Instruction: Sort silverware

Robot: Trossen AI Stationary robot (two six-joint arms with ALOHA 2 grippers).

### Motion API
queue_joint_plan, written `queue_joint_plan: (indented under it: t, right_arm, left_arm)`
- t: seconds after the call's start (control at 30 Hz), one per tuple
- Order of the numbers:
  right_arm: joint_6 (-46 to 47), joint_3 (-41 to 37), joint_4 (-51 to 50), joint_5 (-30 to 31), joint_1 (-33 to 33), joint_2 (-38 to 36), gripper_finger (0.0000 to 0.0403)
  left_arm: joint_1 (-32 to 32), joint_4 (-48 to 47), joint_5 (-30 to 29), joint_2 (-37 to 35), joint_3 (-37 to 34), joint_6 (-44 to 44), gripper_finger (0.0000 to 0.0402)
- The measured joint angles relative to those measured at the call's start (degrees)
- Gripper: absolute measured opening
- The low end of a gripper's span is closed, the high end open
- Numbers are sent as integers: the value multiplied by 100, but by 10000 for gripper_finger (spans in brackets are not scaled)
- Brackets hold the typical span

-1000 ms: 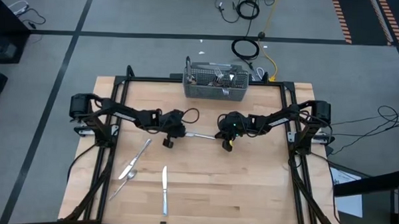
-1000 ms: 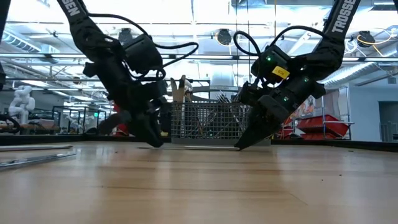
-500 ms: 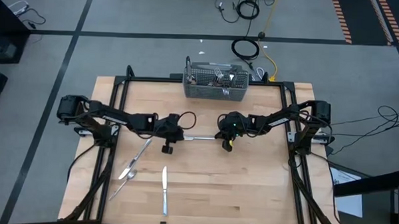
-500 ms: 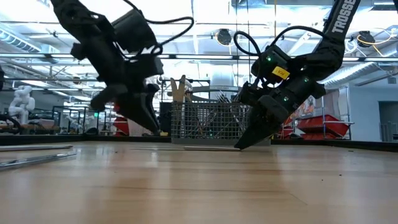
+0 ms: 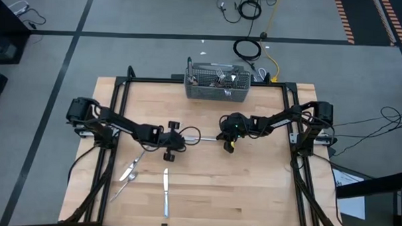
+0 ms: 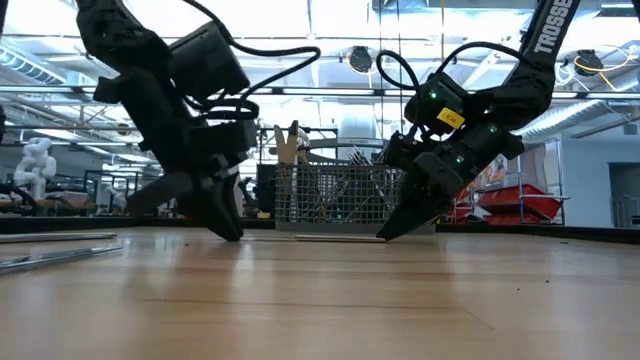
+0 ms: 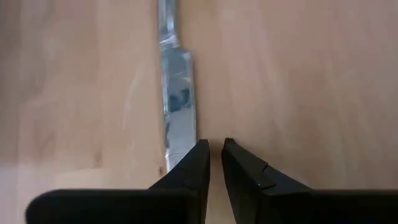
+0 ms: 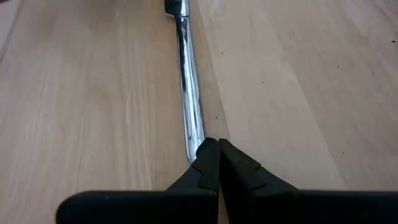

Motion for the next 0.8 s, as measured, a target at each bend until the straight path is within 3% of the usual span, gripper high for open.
queue_joint_plan:
  t: [0.27, 0.53, 0.67, 0.8]
  right_arm:
    - [-1, 0, 0, -19, 0, 0, 0]
    - [318, 66, 156, -111, 4, -207, 0]
    - [424, 669, -385, 67, -46, -333, 0]
    - [-174, 1276, -1160, -3, -36, 128, 0]
  left_arm:
    - [-24, -127, -1395, 2, -22, -363, 55]
    - [44, -133, -1538, 80, -20, -446, 55]
    - [54, -126, -1544, 72, -18, -1131, 55]
    - [80, -29, -1570, -90, -2, -1620, 55]
